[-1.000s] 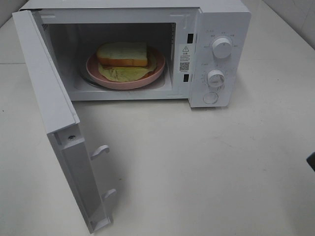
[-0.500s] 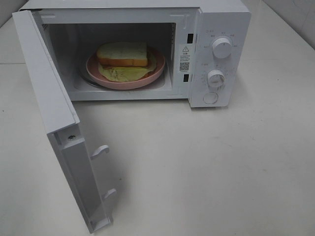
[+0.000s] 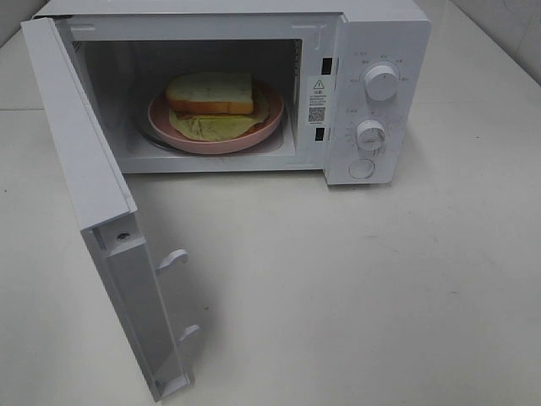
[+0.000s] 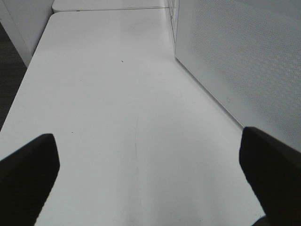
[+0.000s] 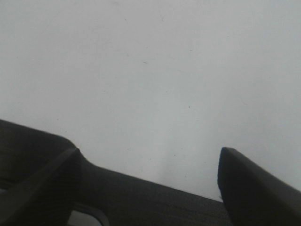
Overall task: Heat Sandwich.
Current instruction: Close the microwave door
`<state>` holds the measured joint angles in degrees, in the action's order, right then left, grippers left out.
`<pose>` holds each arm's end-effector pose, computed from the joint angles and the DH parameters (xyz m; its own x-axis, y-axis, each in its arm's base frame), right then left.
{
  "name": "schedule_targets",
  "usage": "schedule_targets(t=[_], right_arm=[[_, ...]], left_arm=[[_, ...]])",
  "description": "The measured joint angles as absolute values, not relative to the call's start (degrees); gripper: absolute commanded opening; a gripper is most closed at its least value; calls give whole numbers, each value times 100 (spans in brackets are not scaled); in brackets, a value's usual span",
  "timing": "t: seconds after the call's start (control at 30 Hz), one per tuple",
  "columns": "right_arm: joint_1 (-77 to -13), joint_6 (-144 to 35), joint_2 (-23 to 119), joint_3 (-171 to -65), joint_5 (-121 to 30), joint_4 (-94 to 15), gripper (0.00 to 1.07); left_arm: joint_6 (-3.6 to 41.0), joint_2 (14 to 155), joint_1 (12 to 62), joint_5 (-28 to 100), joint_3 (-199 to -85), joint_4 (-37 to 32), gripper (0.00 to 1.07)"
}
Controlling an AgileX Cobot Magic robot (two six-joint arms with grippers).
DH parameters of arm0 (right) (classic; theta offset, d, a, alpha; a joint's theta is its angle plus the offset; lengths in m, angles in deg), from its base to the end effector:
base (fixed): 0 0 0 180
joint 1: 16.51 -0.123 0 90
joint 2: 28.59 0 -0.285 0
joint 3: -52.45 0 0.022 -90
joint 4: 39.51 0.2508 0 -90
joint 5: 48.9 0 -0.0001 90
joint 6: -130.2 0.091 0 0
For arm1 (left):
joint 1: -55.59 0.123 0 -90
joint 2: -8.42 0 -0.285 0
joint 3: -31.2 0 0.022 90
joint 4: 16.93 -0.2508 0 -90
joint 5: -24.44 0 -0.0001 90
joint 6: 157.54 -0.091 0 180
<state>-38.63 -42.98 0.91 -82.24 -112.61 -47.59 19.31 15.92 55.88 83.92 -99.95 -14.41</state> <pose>0.0490 0.0075 0.2828 -0.7071 -0.2272 -0.6696 -0.2565 0.9649 -0.0565 -0.0041 -0.0035 0.2778 -0.4341 0.0304 -0.9003 0.0432 0.9990 0.0129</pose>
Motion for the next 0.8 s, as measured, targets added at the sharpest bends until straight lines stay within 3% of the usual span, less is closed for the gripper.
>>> schedule_targets(t=[0.4,0.8], right_arm=[[-2677,-4298,-1106,-7966,-10831,-4759,76],[-1915,-4527,-2092,-7966,-10831,-4547,76]], left_arm=[[1931,1592,5588,8392,-9995,-1441,102],[1931,1592,5588,8392,-9995,-1441,102]])
